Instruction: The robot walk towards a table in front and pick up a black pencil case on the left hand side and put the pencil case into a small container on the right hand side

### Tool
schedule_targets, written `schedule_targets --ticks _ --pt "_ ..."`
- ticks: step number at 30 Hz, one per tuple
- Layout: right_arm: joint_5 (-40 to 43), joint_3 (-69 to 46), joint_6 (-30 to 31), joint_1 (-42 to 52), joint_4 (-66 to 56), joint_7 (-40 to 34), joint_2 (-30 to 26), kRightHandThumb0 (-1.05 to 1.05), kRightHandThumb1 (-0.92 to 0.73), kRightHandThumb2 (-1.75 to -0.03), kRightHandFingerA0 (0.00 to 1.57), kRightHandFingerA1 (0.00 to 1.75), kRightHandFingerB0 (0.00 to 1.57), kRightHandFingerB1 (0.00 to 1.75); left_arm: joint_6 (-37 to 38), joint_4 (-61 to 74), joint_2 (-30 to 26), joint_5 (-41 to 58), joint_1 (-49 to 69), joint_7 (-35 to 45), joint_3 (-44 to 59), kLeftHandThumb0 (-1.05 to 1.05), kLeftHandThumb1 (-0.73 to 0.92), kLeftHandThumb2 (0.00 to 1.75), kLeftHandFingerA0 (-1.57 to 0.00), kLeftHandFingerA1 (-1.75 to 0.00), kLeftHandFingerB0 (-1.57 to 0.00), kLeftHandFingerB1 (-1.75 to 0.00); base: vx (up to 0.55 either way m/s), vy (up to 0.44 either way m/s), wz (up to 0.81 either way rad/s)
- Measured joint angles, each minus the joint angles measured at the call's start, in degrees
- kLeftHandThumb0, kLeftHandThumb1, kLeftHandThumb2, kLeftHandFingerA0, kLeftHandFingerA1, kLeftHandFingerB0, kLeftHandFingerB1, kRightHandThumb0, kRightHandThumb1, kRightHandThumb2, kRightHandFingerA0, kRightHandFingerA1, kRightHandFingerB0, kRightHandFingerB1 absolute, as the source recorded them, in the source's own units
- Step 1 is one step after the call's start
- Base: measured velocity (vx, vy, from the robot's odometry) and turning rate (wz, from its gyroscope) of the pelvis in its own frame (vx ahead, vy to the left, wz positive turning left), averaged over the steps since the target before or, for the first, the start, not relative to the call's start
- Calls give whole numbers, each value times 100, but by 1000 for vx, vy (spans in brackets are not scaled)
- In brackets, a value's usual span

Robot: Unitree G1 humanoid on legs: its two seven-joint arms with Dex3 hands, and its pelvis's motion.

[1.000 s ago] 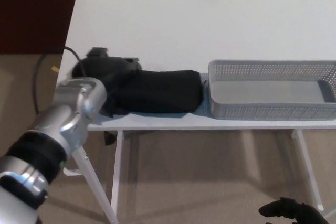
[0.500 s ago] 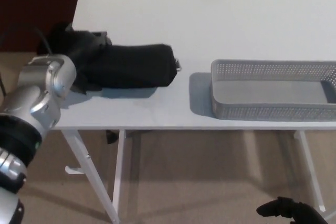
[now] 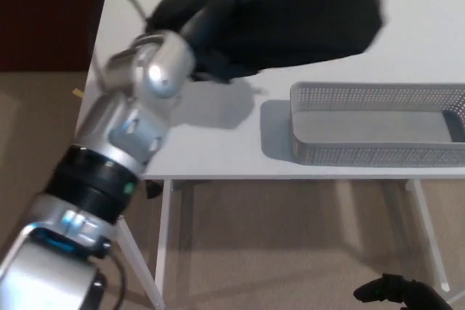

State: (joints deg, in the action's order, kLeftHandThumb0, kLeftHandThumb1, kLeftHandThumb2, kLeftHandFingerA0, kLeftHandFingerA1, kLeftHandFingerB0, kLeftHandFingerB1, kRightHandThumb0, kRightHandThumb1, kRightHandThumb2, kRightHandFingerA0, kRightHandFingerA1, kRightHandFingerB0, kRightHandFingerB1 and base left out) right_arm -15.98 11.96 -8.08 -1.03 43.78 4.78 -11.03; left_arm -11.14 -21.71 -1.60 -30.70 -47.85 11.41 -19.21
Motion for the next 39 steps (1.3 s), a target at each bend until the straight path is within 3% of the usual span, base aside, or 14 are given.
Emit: schedule_targets --ticks 1,5,7,8,10,11,14,21,22,27,28,33,37,39 --pt "2 4 5 -5 -12 10 0 -47 -67 -78 67 66 48 72 -74 78 111 21 -59 34 -5 -26 79 72 -73 -128 -75 -80 0 0 0" --pt "11 7 32 -14 -54 63 -13 -44 -66 -78 69 67 51 73 -327 184 516 56 -370 118 -71 -24 78 71 -89 -132 -76 -90 0 0 0" --pt "11 9 46 -11 -75 75 -18 -45 -67 -77 68 67 50 73 -502 187 739 51 -531 143 -135 -23 77 72 -84 -131 -77 -82 0 0 0" --pt "11 14 51 -10 -89 81 -18 -45 -68 -76 68 66 51 72 -575 188 833 51 -594 147 -161 -23 78 63 -85 -116 -70 -52 0 0 0" --pt "12 22 72 -10 -116 102 -18 -45 -68 -75 67 65 52 73 -749 180 1044 49 -714 153 -235 -23 77 62 -86 -113 -70 -50 0 0 0" --pt "13 25 78 -12 -117 108 -18 -47 -65 -78 68 68 53 75 -797 174 1097 48 -746 154 -261 -21 79 66 -78 -137 -76 -77 0 0 0" --pt "21 32 110 -33 -63 135 -14 -48 -65 -78 66 66 51 73 -994 38 1420 49 -853 138 -341 -19 78 66 -79 -143 -79 -72 0 0 0" --pt "-3 147 268 -112 -101 210 0 -47 -66 -76 65 64 48 70 -1154 -609 1549 59 -885 -28 -570 -23 80 61 -70 -168 -60 -119 0 0 0" --pt "-6 168 294 -117 -131 222 0 -46 -66 -76 63 63 48 70 -1155 -712 1553 65 -884 -71 -607 -25 80 63 -72 -162 -64 -104 0 0 0" --pt "-26 260 418 -117 -292 275 10 -45 -68 -75 61 61 48 68 -1162 -1011 1562 143 -876 -224 -720 -23 78 65 -72 -162 -65 -115 0 0 0" --pt "-32 280 462 -117 -339 289 14 -44 -67 -75 61 61 48 69 -1165 -1061 1562 178 -874 -250 -735 -25 73 72 -75 -149 -68 -97 0 0 0" --pt "-45 325 583 -117 -419 318 34 -45 -67 -75 61 62 47 69 -1200 -1222 1563 302 -873 -306 -724 -22 74 72 -73 -152 -72 -100 0 0 0" --pt "-49 363 672 -121 -488 360 49 -45 -66 -75 63 63 48 70 -1217 -1395 1563 421 -872 -402 -719 -24 72 68 -74 -149 -73 -82 0 0 0" --pt "-51 370 694 -129 -504 374 50 -46 -66 -75 64 63 49 71 -1217 -1480 1563 458 -873 -431 -724 -24 74 66 -72 -156 -69 -98 0 0 0"
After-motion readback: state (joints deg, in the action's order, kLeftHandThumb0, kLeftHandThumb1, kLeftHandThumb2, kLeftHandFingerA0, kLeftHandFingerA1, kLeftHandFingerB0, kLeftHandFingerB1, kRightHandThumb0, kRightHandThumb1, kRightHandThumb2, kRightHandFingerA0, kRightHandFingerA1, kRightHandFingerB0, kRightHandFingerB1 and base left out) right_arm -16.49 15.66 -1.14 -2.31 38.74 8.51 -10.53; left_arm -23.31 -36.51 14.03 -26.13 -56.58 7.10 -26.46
